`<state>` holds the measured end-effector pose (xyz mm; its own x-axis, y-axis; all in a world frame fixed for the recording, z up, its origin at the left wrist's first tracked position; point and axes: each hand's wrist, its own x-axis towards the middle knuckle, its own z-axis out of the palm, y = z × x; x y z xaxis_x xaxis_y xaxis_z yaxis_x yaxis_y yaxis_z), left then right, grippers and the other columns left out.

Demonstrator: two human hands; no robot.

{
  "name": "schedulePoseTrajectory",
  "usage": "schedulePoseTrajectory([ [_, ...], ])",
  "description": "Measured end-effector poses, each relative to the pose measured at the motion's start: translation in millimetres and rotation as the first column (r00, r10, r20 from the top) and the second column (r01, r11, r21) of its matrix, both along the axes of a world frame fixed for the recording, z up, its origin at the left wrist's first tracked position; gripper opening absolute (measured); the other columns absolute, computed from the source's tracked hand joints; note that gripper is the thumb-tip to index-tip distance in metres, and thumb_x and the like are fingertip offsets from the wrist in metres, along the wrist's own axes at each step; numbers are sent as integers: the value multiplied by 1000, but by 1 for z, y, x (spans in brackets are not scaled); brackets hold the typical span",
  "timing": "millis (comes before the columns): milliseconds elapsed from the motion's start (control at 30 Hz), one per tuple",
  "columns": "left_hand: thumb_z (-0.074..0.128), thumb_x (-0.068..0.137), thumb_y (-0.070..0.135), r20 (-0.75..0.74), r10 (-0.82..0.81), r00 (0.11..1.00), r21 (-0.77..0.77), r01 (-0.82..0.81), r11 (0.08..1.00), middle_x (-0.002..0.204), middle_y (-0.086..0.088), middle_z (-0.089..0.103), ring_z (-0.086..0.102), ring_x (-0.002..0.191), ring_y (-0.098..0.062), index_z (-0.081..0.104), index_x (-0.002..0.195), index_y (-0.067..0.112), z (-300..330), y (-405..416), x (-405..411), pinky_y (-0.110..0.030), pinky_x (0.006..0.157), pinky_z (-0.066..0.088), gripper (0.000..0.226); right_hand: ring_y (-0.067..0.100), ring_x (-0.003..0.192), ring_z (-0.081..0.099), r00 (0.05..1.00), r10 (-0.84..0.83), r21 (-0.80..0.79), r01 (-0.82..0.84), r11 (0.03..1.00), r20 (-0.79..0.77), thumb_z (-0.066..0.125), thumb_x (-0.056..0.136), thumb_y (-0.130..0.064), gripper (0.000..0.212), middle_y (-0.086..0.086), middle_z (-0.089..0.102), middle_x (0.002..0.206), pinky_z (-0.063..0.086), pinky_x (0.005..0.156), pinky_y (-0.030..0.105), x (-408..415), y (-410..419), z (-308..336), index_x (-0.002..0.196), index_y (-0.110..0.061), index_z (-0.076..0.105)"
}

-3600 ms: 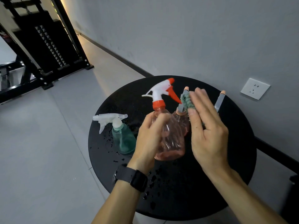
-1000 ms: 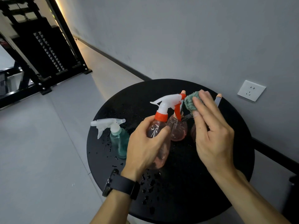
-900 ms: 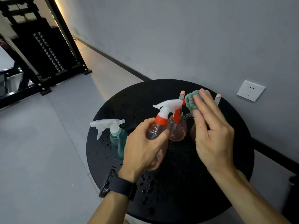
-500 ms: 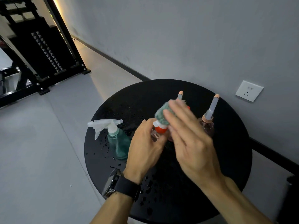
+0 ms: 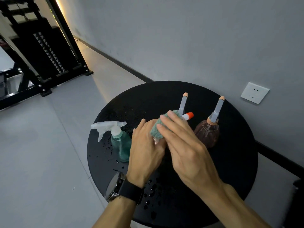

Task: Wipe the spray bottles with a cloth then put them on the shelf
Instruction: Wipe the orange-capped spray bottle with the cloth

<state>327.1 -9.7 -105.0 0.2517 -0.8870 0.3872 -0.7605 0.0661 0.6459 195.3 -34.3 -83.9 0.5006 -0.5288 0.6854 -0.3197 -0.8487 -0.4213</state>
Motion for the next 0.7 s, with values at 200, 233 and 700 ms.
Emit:
schedulePoseTrajectory([
  [200, 66, 91, 34, -113, 51, 992, 41, -47, 998, 97, 39, 50, 56, 121, -27, 60, 115, 31, 3, 4, 6, -62, 101, 43, 25, 20, 139, 41, 988, -141, 46, 138, 989, 63, 55, 93, 4, 37, 9, 52, 141, 34, 115, 36, -11, -15, 2, 129, 2, 58],
  [233, 66, 91, 34, -104, 57, 993, 33, -54, 998, 97, 38, 50, 56, 123, -28, 60, 116, 31, 3, 4, 6, -62, 101, 43, 27, 19, 139, 41, 984, -163, 64, 159, 985, 66, 56, 93, 6, 36, 8, 52, 140, 32, 116, 32, -14, -19, 1, 129, 2, 58],
  [700, 55, 86, 48, -158, 37, 987, 62, -27, 998, 84, 10, 64, 63, 82, -13, 56, 96, 36, 1, 1, 3, -40, 71, 53, 15, 24, 139, 41, 981, -164, 56, 159, 986, 102, 59, 90, 10, 40, 14, 51, 141, 35, 115, 34, -8, -9, 11, 130, 6, 56],
])
